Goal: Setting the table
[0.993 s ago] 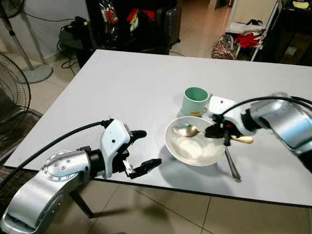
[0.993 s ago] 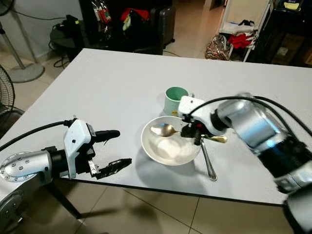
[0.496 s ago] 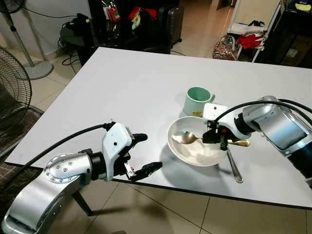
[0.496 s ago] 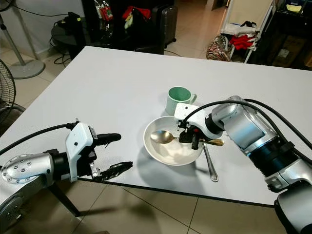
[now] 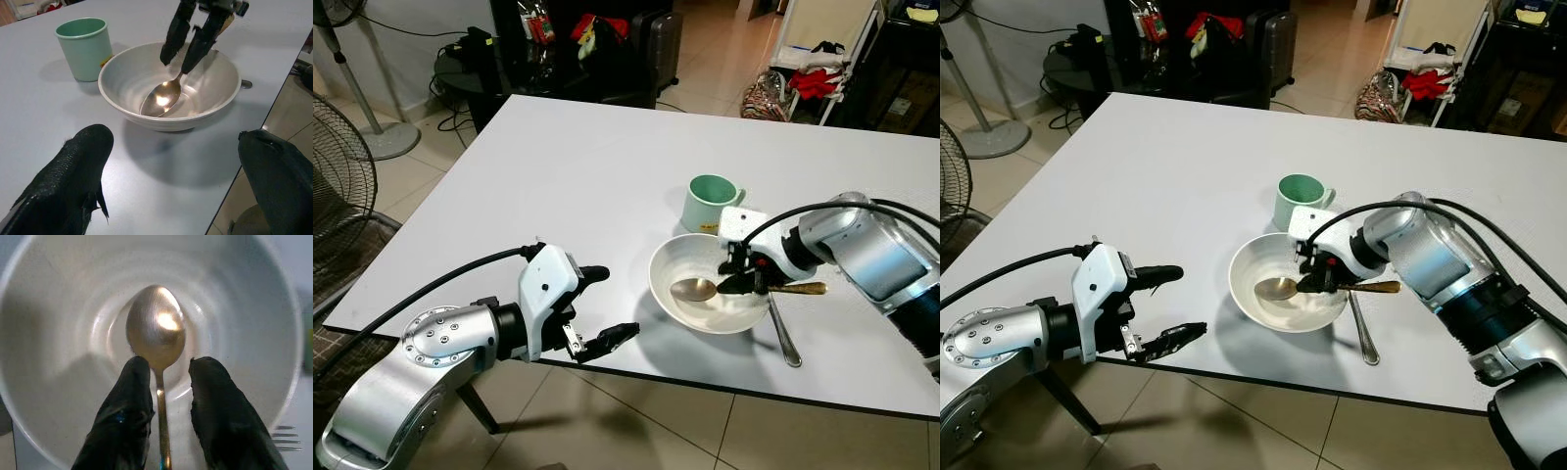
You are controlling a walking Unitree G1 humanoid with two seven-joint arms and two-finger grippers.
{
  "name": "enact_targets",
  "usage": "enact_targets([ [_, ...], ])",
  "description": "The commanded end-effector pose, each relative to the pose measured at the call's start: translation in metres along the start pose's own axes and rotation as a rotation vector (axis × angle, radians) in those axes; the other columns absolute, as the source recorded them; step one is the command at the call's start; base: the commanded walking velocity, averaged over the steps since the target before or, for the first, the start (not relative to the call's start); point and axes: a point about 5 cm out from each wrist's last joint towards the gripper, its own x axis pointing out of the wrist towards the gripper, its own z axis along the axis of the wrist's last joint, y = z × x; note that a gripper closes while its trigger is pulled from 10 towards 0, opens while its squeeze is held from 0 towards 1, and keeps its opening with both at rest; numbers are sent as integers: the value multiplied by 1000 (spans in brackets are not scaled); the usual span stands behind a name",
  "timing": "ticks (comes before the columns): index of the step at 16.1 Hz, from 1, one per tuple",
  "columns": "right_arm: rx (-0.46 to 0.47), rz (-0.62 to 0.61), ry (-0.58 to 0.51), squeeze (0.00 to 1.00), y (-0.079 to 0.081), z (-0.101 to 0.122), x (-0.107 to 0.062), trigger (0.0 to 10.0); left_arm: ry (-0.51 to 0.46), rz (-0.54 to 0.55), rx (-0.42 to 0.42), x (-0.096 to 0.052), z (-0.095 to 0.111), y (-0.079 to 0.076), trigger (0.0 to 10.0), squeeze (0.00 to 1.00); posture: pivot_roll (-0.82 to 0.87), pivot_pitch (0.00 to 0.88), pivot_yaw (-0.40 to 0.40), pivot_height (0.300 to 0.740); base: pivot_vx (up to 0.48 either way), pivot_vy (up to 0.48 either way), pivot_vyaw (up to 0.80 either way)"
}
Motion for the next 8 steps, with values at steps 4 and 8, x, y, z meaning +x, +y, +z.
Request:
enact_targets([
  [4,201,-298,-218,1000,-18,10,-64,10000,-1,7,14,0,1,-1,10000,357,-111,0,-37,740,0,0,0],
  [8,569,-608,-232,1000,-19,-40,-77,10000,1,44,21,4,-2,0,10000,369,-122,0,-40,740,0,0,0],
])
